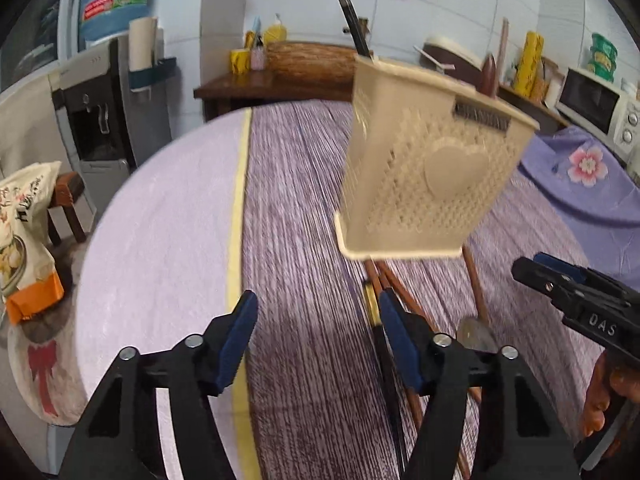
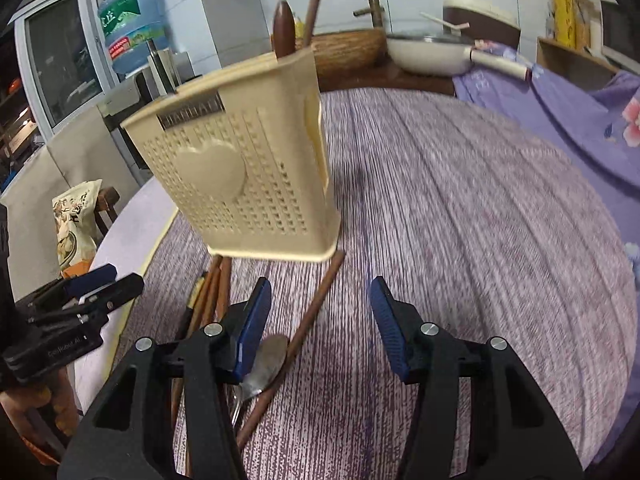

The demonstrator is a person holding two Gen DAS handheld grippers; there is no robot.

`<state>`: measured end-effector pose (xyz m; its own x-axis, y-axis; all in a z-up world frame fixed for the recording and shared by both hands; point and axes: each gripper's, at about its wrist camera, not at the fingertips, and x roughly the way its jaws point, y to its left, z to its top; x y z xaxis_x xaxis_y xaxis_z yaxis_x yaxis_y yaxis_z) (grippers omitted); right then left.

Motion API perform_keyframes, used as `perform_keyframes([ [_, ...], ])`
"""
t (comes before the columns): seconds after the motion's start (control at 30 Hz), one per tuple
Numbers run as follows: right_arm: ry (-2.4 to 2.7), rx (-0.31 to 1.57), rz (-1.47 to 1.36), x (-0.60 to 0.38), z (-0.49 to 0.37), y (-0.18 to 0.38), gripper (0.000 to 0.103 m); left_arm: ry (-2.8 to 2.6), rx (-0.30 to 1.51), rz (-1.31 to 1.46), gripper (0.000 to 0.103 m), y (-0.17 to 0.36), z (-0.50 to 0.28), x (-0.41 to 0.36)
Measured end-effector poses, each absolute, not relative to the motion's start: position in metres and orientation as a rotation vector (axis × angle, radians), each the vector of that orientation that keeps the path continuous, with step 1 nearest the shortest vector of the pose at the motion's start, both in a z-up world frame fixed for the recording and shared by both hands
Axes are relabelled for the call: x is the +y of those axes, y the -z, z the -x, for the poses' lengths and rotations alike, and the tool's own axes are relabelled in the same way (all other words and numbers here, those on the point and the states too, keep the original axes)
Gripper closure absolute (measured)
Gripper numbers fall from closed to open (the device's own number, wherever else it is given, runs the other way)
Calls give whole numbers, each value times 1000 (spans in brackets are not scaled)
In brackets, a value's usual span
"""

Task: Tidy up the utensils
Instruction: 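Move both open tools back down to the remaining utensils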

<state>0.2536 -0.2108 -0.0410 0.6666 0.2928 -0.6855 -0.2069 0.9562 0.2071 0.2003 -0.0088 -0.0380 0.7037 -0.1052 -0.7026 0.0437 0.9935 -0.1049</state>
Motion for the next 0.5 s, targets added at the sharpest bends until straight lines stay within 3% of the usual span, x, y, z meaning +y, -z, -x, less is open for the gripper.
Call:
perform_keyframes([
  [0.2,-283,826,-136,-212,-252,55,55,140,840,67,56,55,-192,-20],
  [0.5,-282,842,-144,-212,-249,59,55,180,894,39,62,70,-185,-33],
])
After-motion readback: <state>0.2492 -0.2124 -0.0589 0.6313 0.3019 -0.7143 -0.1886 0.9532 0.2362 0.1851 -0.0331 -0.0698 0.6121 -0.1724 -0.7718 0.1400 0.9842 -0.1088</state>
